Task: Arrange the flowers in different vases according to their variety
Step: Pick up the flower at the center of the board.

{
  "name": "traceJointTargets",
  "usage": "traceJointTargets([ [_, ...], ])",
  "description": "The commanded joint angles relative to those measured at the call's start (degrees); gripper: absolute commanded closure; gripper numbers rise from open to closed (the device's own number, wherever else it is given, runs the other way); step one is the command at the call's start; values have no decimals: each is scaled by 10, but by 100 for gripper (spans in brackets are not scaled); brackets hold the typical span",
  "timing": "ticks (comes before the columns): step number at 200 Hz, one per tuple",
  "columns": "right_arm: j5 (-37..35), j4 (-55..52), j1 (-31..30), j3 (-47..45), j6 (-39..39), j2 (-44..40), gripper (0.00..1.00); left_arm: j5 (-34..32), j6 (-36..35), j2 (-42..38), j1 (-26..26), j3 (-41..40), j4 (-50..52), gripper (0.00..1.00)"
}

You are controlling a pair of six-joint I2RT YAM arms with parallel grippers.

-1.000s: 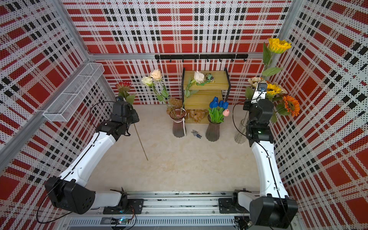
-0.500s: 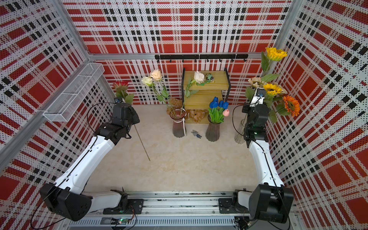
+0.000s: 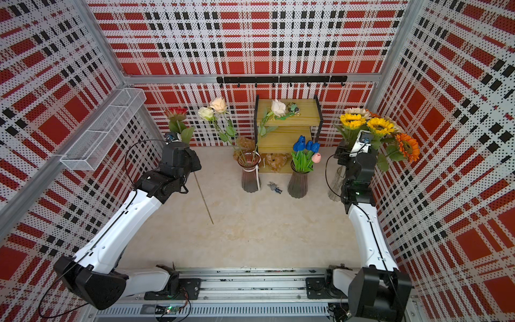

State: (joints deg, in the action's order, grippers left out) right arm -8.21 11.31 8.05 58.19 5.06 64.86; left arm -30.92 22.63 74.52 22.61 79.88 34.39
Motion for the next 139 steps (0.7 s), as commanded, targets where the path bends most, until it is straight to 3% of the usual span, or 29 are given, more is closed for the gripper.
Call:
traceJointTargets([
  [1, -1, -54, 4, 25, 19, -53, 4, -8, -6, -1, 9, 5, -3, 100],
  [49, 36, -164, -1, 14, 58, -159, 1, 2, -13, -14, 29, -3, -15, 100],
  [79, 116, -225, -16, 21, 102, -192, 3, 3, -27, -23, 54, -7, -30, 100],
  [101, 143, -258, -88, 28, 126, -197, 6, 2, -34, -20, 89, 2, -42, 100],
  [139, 164, -288, -266, 56, 145, -144, 11, 22, -77, -10, 159, 20, -85, 100],
])
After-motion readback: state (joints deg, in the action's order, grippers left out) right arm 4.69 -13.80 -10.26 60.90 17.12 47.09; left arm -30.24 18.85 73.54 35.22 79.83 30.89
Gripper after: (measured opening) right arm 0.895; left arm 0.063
